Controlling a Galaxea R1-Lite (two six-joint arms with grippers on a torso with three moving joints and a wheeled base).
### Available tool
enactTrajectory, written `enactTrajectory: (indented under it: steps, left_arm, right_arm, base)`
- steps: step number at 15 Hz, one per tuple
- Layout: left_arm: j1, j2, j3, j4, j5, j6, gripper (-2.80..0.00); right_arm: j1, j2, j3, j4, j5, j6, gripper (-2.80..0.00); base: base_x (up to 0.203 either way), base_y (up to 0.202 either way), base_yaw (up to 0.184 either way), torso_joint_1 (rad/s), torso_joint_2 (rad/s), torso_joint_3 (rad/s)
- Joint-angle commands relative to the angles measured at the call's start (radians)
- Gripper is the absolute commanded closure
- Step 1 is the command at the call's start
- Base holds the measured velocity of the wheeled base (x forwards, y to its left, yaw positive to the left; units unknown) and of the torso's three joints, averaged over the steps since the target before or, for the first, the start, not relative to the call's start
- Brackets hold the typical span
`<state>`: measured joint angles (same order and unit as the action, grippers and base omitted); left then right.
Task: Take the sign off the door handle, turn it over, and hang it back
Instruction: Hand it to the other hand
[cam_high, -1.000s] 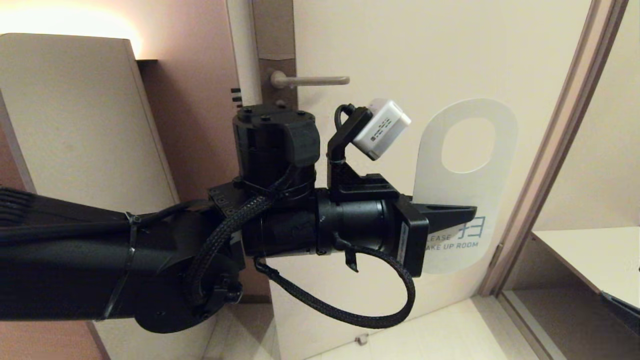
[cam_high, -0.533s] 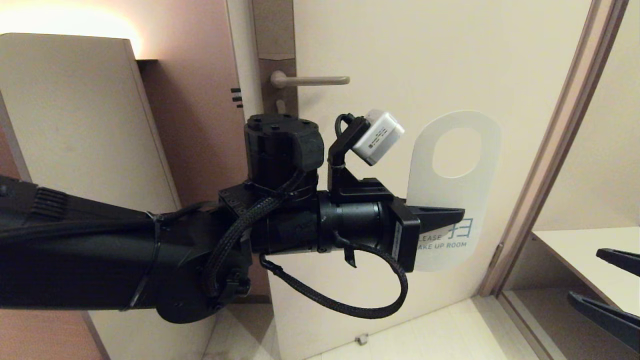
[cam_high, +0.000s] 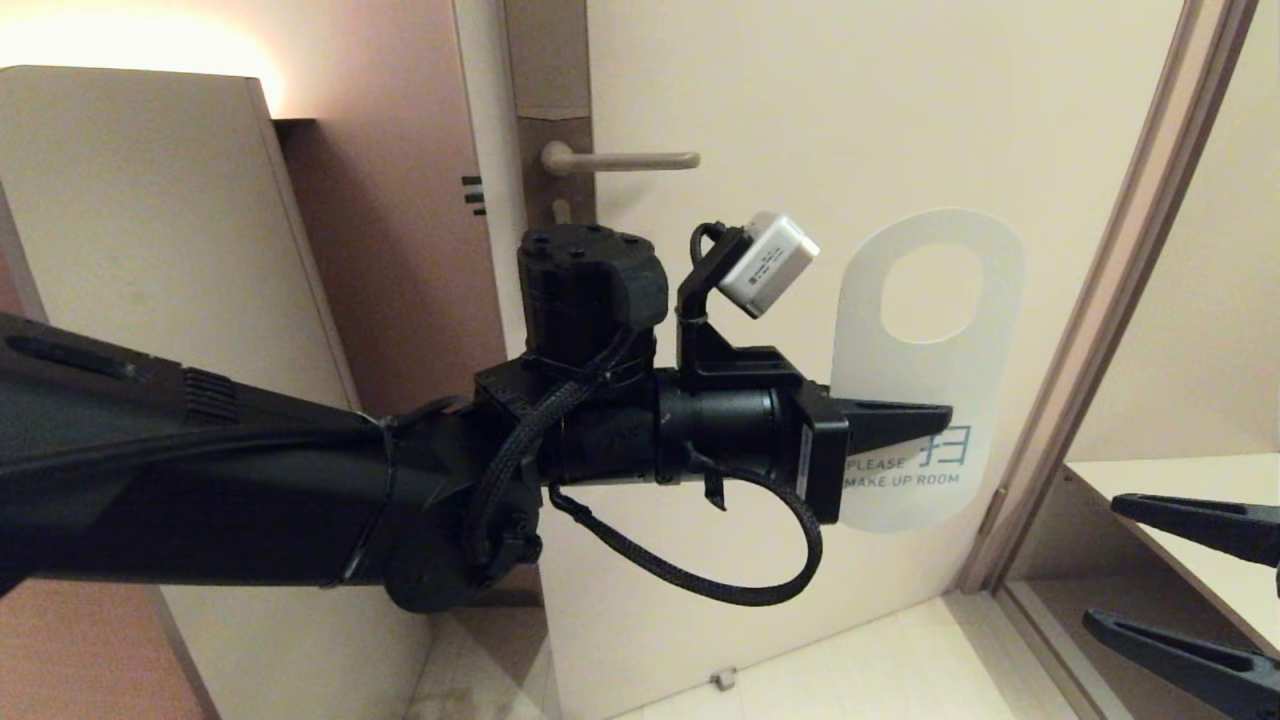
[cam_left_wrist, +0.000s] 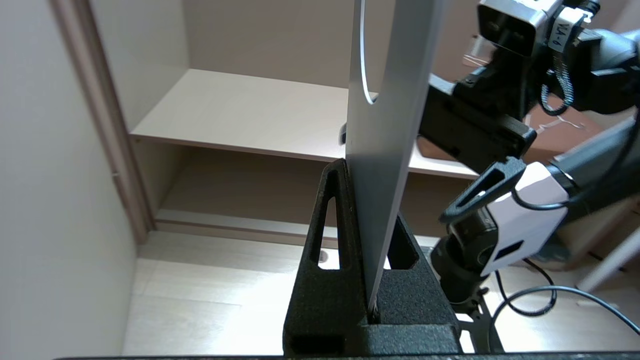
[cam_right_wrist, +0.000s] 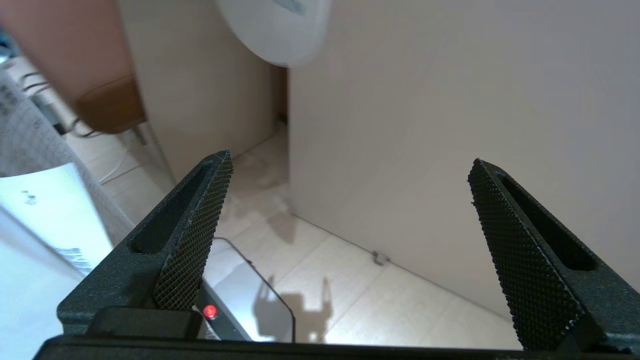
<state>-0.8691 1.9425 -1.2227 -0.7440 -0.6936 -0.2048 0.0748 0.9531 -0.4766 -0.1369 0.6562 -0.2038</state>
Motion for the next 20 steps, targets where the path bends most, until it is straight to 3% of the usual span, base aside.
enactTrajectory:
  steps: [1, 5, 9, 15, 20]
  left_arm:
    - [-0.004, 0.023, -0.019, -0.003, -0.007, -0.014, 0.00]
    - [-0.022, 0.027, -0.023, -0.020, -0.024, -0.039, 0.00]
    - [-0.045, 0.047, -0.024, -0.108, -0.030, -0.109, 0.00]
    - [-0.067, 0.051, -0.021, -0.171, -0.036, -0.181, 0.00]
    - [-0.068, 0.058, -0.014, -0.217, -0.071, -0.223, 0.00]
  right_arm:
    - [0.040, 0.070, -0.010, -0.036, 0.003, 0.000, -2.80]
    - [0.104, 0.145, -0.070, -0.085, 0.003, 0.006, -2.80]
    - [0.191, 0.166, -0.107, -0.087, 0.002, 0.020, -2.80]
    - [0.252, 0.167, -0.152, -0.087, 0.003, 0.039, -2.80]
    - [0.257, 0.161, -0.155, -0.087, 0.005, 0.041, -2.80]
  base:
    - [0.000, 0.000, 0.000, 0.000, 0.00, 0.000]
    - [0.000, 0.000, 0.000, 0.000, 0.00, 0.000]
    - [0.000, 0.000, 0.000, 0.000, 0.00, 0.000]
    - [0.000, 0.000, 0.000, 0.000, 0.00, 0.000]
    - [0.000, 0.000, 0.000, 0.000, 0.00, 0.000]
